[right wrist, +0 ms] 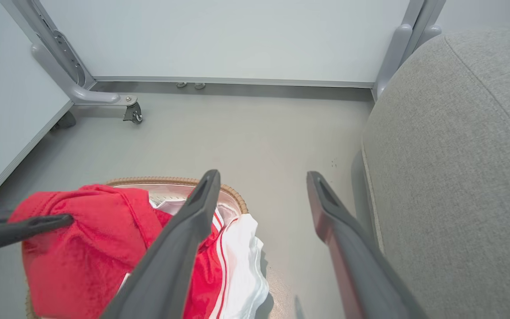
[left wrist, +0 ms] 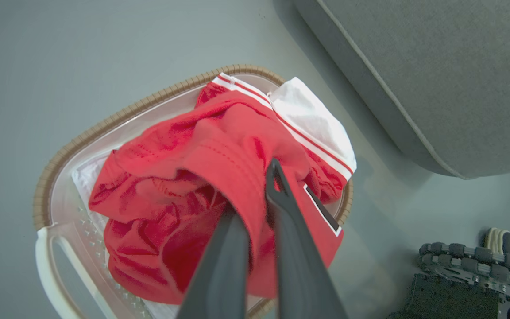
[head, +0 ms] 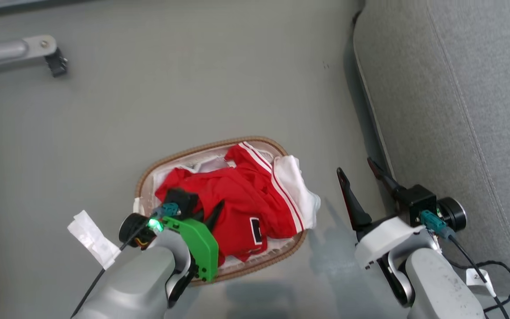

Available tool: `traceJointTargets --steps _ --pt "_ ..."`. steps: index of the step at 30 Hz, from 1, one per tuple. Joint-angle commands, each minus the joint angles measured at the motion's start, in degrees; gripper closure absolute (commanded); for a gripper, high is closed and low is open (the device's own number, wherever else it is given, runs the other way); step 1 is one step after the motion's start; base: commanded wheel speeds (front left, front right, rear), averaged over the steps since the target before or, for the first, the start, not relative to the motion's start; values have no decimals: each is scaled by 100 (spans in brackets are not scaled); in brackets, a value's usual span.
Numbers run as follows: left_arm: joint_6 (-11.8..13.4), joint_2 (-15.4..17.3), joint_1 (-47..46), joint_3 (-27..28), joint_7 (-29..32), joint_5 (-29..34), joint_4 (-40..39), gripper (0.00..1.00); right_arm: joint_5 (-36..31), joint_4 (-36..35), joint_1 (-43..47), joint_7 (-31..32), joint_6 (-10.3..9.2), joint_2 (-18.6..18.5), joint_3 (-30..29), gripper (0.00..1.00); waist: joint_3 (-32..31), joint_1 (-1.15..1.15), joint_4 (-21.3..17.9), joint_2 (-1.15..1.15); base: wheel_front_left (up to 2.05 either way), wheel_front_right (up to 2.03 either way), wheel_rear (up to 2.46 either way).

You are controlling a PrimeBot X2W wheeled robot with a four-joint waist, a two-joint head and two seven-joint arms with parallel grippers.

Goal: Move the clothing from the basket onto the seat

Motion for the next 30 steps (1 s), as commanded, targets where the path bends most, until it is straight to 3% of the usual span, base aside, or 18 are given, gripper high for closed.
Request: traceJointTargets --steps 1,15,30 --pt "12 27 109 174 -28 109 -121 100 -23 39 152 -11 -6 -25 -30 0 -634 1 459 0 0 0 0" --pt "12 42 864 2238 -27 1474 -1537 100 -26 118 697 -11 -6 -25 -179 0 -1489 1 669 0 0 0 0" --pt "12 -147 679 3157 -28 2218 -3091 100 12 -30 987 -11 -6 -25 -166 0 -1852 1 724 0 0 0 0"
